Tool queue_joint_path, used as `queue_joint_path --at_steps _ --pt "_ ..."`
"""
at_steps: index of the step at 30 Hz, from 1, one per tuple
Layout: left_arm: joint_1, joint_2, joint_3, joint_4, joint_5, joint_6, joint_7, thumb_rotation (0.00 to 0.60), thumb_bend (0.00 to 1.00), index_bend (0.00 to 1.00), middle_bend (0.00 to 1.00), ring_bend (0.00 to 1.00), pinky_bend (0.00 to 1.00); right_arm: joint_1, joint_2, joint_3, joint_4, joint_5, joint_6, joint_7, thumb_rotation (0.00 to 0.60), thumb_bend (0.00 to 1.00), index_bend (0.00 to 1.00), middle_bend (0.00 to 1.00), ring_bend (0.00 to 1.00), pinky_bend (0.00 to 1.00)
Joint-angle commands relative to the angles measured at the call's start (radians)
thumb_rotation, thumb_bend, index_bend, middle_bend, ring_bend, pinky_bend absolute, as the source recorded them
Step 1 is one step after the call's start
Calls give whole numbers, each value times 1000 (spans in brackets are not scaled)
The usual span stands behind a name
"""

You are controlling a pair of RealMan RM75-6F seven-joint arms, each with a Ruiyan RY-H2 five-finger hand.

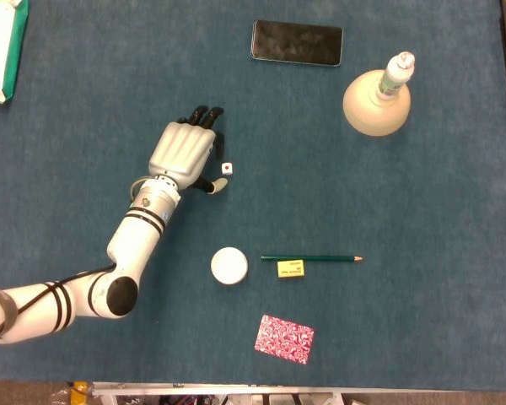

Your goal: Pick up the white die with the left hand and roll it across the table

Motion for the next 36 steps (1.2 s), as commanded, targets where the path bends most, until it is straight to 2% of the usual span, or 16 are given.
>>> queue_joint_path --at_steps 1,14,25,36 --pt "-5 -5 0 4 -6 -1 1 482 205 479 79 51 268 1 1 1 0 0 0 -1 600 0 285 339 373 575" --pt "-40 -35 -6 8 -44 3 28 480 204 489 79 51 268 -3 2 -1 4 2 0 5 600 0 285 339 373 575" --pt "-47 -44 2 34 -45 1 19 511 204 501 81 51 269 -9 4 -4 4 3 2 9 600 0 285 339 373 575" --pt "-46 -40 4 39 -34 2 -7 596 204 523 85 50 269 -9 -4 -6 10 6 -5 10 600 0 285 339 373 575"
